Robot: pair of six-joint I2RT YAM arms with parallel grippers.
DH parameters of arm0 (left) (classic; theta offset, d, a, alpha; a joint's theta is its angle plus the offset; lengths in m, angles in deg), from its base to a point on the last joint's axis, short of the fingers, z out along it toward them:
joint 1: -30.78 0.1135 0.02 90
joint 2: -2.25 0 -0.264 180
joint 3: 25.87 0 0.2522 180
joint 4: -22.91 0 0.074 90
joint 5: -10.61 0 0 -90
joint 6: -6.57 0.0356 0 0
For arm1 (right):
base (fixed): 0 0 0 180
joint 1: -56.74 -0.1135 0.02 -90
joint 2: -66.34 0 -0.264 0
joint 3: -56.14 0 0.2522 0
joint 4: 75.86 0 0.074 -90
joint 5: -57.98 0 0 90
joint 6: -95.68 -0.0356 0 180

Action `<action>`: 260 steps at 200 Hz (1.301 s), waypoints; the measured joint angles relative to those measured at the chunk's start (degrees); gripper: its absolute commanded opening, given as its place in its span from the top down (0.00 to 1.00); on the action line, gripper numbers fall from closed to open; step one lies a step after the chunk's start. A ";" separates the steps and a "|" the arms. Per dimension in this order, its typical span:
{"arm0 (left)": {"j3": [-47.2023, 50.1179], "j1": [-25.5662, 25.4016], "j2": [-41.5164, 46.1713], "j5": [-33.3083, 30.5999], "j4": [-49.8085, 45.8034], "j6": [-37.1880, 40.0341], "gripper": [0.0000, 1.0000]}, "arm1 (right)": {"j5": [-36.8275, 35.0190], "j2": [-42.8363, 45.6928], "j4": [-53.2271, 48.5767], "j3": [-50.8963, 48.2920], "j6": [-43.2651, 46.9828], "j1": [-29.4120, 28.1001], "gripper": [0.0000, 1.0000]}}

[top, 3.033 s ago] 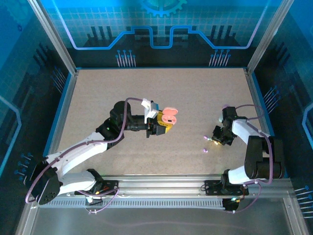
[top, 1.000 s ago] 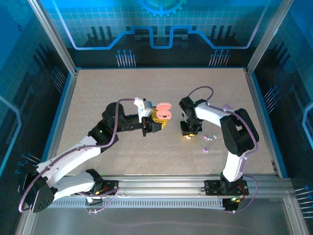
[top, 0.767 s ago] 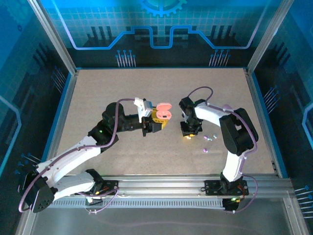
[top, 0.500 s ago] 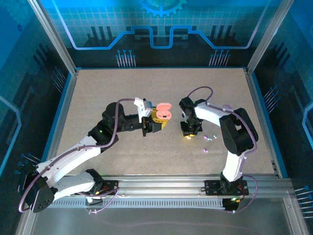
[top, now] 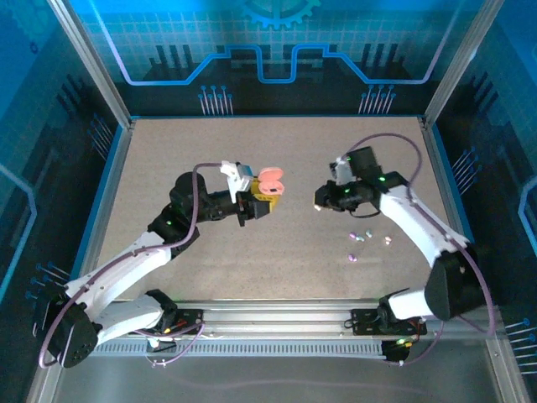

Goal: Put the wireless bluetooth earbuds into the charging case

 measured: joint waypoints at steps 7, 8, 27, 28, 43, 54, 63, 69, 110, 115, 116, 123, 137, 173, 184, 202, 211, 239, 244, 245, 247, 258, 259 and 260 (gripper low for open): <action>0.46 0.98 -0.02 0.00 0.52 -0.59 0.74 | 4.20 1.66 3.37 -0.94 -2.25 1.49 0.80; 0.50 1.09 -0.04 0.00 0.57 -0.66 0.74 | 5.18 1.97 4.07 -1.16 -2.73 1.77 0.80; 1.60 3.41 -0.46 -0.07 2.16 -2.21 0.74 | 15.26 3.26 13.35 -3.34 -10.05 4.00 0.80; 1.66 3.52 -0.50 -0.09 2.27 -2.16 0.74 | 15.65 3.26 13.73 -3.41 -10.32 4.04 0.80; 2.19 4.26 -1.01 -0.22 3.19 -2.64 0.74 | 21.86 2.93 18.86 -4.00 -15.56 4.35 0.80; 2.38 4.42 -1.55 -0.22 3.82 -2.86 0.74 | 25.44 2.82 22.25 -4.09 -18.99 4.33 0.80; 2.54 4.46 -2.03 -0.20 4.48 -3.15 0.73 | 28.11 2.82 25.20 -4.11 -21.75 4.33 0.80; 2.60 4.46 -2.36 -0.17 4.98 -3.28 0.73 | 29.53 2.82 26.99 -4.11 -23.37 4.33 0.79; 3.48 4.46 -4.44 1.11 8.48 -3.30 0.73 | 34.56 2.82 33.44 -4.07 -30.45 3.34 0.79; 3.61 4.44 -4.63 1.27 8.79 -3.26 0.73 | 34.73 2.82 33.81 -4.07 -30.97 3.02 0.79; 3.63 4.44 -4.68 1.33 8.81 -3.26 0.73 | 34.80 2.84 33.94 -4.04 -31.08 2.95 0.79; 3.69 4.28 -4.96 1.62 8.98 -3.21 0.73 | 34.88 2.84 34.01 -3.85 -31.56 2.43 0.79; 3.78 3.87 -5.33 2.05 9.51 -2.86 0.73 | 34.80 2.84 33.73 -2.91 -31.61 1.20 0.79; 4.11 1.79 -5.44 3.06 11.08 -0.35 0.74 | 33.05 3.30 26.62 3.15 -24.87 -2.67 0.79; 4.11 1.27 -5.44 3.30 11.26 0.33 0.74 | 32.33 4.11 25.38 4.15 -22.86 -3.74 0.79; 4.22 0.59 -5.44 3.50 11.63 1.36 0.74 | 31.06 5.70 23.71 4.52 -20.57 -4.70 0.79; 4.26 0.28 -5.44 3.50 11.72 1.57 0.74 | 30.23 6.32 22.91 4.52 -19.54 -4.85 0.79; 4.31 -0.52 -5.44 3.54 11.93 2.60 0.74 | 28.57 6.78 21.59 4.52 -17.44 -5.90 0.78; 4.31 -0.66 -5.44 3.61 11.93 2.62 0.74 | 28.39 6.78 21.33 4.52 -17.16 -6.10 0.78; 4.31 -0.70 -5.44 3.65 11.93 2.62 0.74 | 28.30 6.78 21.24 4.52 -17.09 -6.19 0.78; 4.31 -0.74 -5.44 3.69 11.93 2.62 0.74 | 28.26 6.78 21.18 4.52 -16.96 -6.25 0.78; 4.31 -1.05 -5.44 3.96 11.93 2.64 0.74 | 28.00 6.78 20.52 4.55 -16.28 -6.71 0.78; 4.31 -1.09 -5.44 4.02 11.93 2.64 0.74 | 27.91 6.78 20.48 4.57 -16.26 -6.75 0.78; 4.31 -1.11 -5.44 4.04 11.93 2.64 0.74 | 27.85 6.78 20.37 4.57 -16.13 -6.82 0.78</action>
